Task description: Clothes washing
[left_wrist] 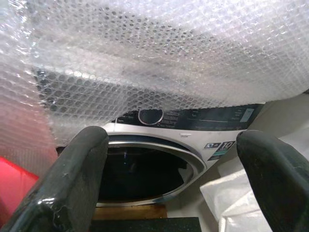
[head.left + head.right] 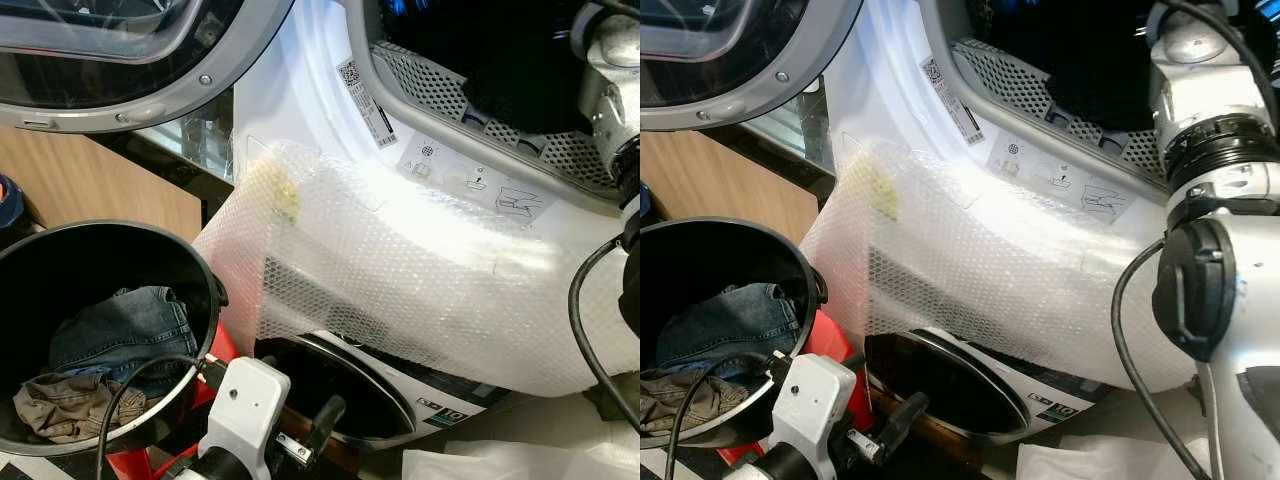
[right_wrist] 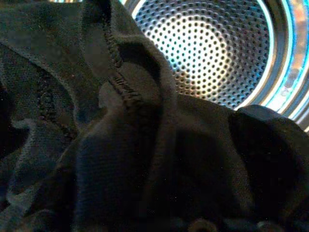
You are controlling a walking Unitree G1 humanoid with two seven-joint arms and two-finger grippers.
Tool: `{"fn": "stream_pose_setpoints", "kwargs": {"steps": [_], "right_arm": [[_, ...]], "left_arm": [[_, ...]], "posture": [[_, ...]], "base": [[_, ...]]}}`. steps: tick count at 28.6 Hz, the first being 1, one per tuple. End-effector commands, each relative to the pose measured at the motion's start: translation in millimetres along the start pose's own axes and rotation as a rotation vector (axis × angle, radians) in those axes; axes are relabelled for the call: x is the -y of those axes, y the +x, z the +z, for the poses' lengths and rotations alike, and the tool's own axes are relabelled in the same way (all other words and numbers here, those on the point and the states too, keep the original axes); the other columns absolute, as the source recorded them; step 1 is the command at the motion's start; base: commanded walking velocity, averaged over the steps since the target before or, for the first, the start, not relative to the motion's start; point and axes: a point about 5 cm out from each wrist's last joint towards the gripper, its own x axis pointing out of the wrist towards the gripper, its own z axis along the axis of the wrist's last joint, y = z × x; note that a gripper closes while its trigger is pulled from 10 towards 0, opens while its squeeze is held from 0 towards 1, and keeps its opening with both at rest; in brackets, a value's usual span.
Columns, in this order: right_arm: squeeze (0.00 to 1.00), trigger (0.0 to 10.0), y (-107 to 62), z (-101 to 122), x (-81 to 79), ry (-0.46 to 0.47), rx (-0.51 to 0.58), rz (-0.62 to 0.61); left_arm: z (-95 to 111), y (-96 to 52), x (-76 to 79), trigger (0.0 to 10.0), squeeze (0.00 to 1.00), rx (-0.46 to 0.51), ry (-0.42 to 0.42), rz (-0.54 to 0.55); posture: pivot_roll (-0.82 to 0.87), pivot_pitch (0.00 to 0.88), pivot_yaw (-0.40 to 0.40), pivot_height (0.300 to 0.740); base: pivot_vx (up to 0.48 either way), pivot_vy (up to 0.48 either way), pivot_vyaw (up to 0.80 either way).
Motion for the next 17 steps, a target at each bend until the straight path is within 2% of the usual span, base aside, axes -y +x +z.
{"fn": "stream_pose_setpoints", "kwargs": {"steps": [1,12,14,17], "right_arm": [[1.00,10.0,0.7,-4,11.9,-0.019,-0.025,-0.016],[1.00,10.0,0.7,-14,29.7,-0.048,-0.064,-0.009],[1.00,10.0,0.3,-19,39.2,-0.077,-0.074,-0.020],[1.00,10.0,-0.3,-24,46.9,-0.069,-0.090,-0.005]], "left_arm": [[-2,0.8,2.9,10.0,0.00,-0.009,-0.016,-0.026],[1,6.0,-4.2,10.0,0.00,0.004,0.011,-0.042],[2,7.4,-6.7,10.0,0.00,0.007,0.022,-0.045],[3,9.1,-8.7,10.0,0.00,0.008,0.033,-0.056]], "posture": [[0.13,0.163,-0.271,0.740],[0.13,0.120,-0.234,0.740],[0.13,0.114,-0.228,0.740],[0.13,0.102,-0.218,0.740]], "base": [[0.000,0.000,0.00],[0.000,0.000,0.00],[0.000,0.000,0.00],[0.000,0.000,0.00]]}}
